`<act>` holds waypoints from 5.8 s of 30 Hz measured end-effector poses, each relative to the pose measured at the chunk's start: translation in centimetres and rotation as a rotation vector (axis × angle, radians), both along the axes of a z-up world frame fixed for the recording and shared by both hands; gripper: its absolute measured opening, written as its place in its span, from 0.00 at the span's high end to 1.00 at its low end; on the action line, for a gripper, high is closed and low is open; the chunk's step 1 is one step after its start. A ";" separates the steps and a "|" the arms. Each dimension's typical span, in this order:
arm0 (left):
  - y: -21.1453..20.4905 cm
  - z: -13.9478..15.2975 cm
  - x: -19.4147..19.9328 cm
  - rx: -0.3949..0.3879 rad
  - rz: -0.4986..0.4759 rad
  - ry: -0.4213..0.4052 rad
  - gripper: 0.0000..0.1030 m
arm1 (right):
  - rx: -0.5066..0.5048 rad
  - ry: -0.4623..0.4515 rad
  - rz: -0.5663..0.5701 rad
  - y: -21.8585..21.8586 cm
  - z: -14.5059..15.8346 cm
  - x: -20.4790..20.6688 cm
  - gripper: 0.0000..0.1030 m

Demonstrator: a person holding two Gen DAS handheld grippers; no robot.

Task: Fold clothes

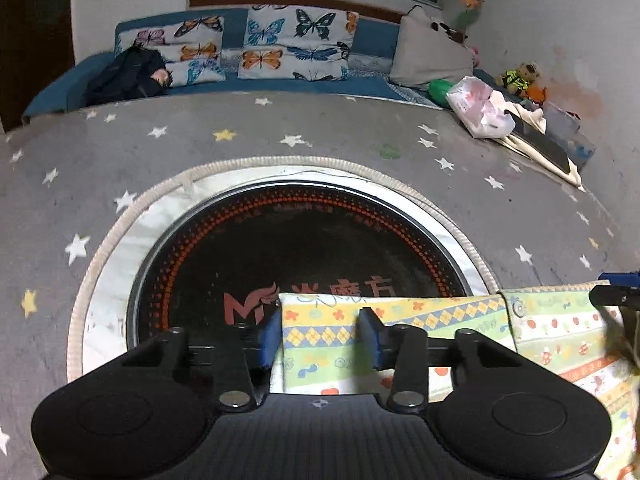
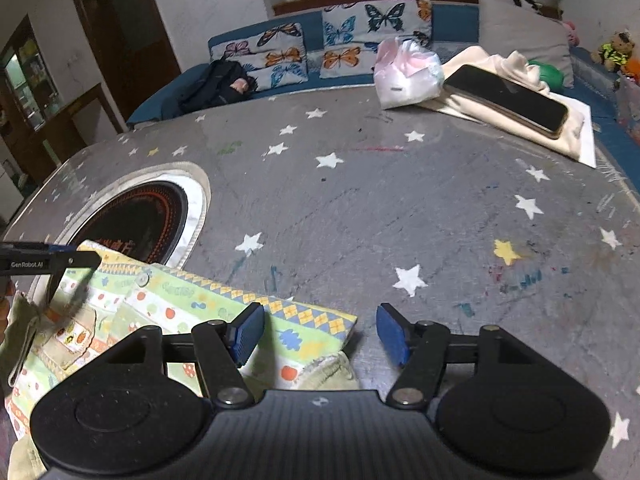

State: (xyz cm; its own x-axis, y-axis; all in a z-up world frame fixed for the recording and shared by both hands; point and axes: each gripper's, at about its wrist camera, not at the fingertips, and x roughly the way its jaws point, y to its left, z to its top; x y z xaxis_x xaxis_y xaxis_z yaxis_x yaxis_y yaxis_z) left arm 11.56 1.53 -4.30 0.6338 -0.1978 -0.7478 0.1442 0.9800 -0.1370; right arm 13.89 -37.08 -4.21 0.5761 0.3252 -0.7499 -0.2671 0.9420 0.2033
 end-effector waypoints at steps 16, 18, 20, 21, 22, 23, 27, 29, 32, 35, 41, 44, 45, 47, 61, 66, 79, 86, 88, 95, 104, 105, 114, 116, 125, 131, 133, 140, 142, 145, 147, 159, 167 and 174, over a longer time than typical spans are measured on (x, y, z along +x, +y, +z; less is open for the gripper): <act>1.7 3.2 -2.7 -0.149 -0.094 -0.118 0.91 | 0.027 -0.068 0.111 0.5 3.1 -3.6 0.93; 1.9 4.1 -3.8 -0.169 -0.126 -0.146 0.92 | 0.019 -0.094 0.153 0.9 4.2 -5.1 0.93; 1.9 5.0 -5.0 -0.189 -0.157 -0.173 0.92 | 0.001 -0.107 0.187 1.3 4.9 -6.1 0.93; 1.8 5.4 -5.8 -0.198 -0.177 -0.188 0.92 | -0.009 -0.112 0.207 1.7 5.2 -6.7 0.93; 1.7 5.8 -6.5 -0.208 -0.197 -0.203 0.92 | -0.017 -0.117 0.219 1.9 5.4 -7.1 0.93; 1.6 6.1 -7.4 -0.215 -0.219 -0.218 0.92 | -0.024 -0.122 0.230 2.1 5.6 -7.5 0.93; 1.6 7.0 -11.5 -0.220 -0.319 -0.268 0.92 | -0.059 -0.142 0.287 2.4 5.9 -10.0 0.94; 2.0 6.9 -13.3 -0.209 -0.351 -0.273 0.92 | -0.077 -0.152 0.316 2.6 6.0 -11.2 0.94; 2.5 6.2 -15.8 -0.165 -0.397 -0.273 0.92 | -0.107 -0.153 0.360 2.7 5.8 -13.2 0.94; 2.7 5.0 -17.6 -0.114 -0.444 -0.249 0.93 | -0.139 -0.102 0.395 2.7 4.7 -14.9 0.94; 2.0 2.7 -20.8 0.012 -0.562 -0.203 0.92 | -0.180 0.003 0.451 2.4 2.7 -16.2 0.92; 2.3 2.8 -21.7 0.038 -0.601 -0.202 0.89 | -0.148 0.003 0.463 1.7 3.5 -16.6 0.88; 2.7 3.0 -21.8 0.031 -0.607 -0.203 0.88 | -0.135 -0.004 0.465 1.4 4.0 -16.8 0.87; 3.6 3.6 -21.9 0.014 -0.609 -0.220 0.85 | -0.107 -0.018 0.455 0.8 5.0 -16.9 0.85; 3.1 3.7 -16.3 -0.036 -0.307 -0.166 0.52 | -0.069 -0.103 0.319 3.1 3.6 -13.0 0.64; 1.5 2.3 -16.6 0.071 -0.327 -0.177 0.83 | -0.183 -0.114 0.232 2.8 2.4 -12.9 0.64; 2.3 2.3 -16.9 0.008 -0.308 -0.183 0.71 | -0.049 -0.073 0.052 -2.8 3.6 -13.6 0.64; 1.5 1.9 -16.7 0.021 -0.320 -0.172 0.81 | -0.014 -0.024 0.130 -1.0 2.5 -13.1 0.65; 1.5 2.1 -16.7 0.030 -0.320 -0.175 0.87 | -0.027 -0.013 0.151 -0.3 2.1 -13.0 0.72; 1.3 3.1 -16.6 0.064 -0.339 -0.215 0.94 | -0.103 -0.053 0.215 1.1 3.4 -13.0 0.91; 1.1 4.5 -16.0 0.061 -0.352 -0.255 0.95 | -0.205 -0.127 0.273 2.8 5.2 -12.5 0.92; 1.2 4.4 -16.1 0.056 -0.359 -0.253 0.95 | -0.208 -0.126 0.275 2.9 5.2 -12.5 0.92; 1.7 3.0 -16.8 0.053 -0.340 -0.224 0.78 | -0.192 -0.090 0.290 2.9 4.7 -11.9 0.92; 1.9 2.8 -16.6 0.045 -0.328 -0.215 0.71 | -0.175 -0.078 0.285 2.8 4.6 -11.7 0.87; 2.0 1.9 -16.4 0.038 -0.302 -0.188 0.62 | -0.152 -0.057 0.233 1.9 3.4 -10.9 0.79; 1.6 2.2 -16.3 0.075 -0.302 -0.212 0.91 | -0.179 -0.096 0.245 2.3 3.7 -11.1 0.90; 1.7 2.8 -16.4 0.083 -0.304 -0.237 0.92 | -0.206 -0.115 0.260 2.7 4.0 -11.4 0.91; 1.6 5.6 -15.5 0.115 -0.312 -0.337 0.93 | -0.287 -0.209 0.305 3.9 5.9 -11.7 0.95; 1.4 6.3 -14.7 0.124 -0.310 -0.359 0.93 | -0.315 -0.243 0.314 4.3 6.6 -11.3 0.95; 1.4 7.1 -13.2 0.140 -0.297 -0.391 0.93 | -0.333 -0.277 0.322 4.9 7.6 -10.3 0.96; 1.4 7.6 -11.8 0.147 -0.284 -0.406 0.93 | -0.348 -0.300 0.330 5.4 8.1 -9.4 0.96; 1.8 6.5 -0.6 0.238 -0.158 -0.407 0.93 | -0.338 -0.373 0.223 8.5 7.6 2.6 0.97; 1.9 1.1 5.6 0.298 -0.099 -0.268 0.91 | -0.315 -0.226 0.125 9.2 0.4 9.5 0.90; 1.5 -1.0 7.2 0.339 -0.121 -0.231 0.92 | -0.234 -0.216 0.247 10.5 0.8 7.3 0.75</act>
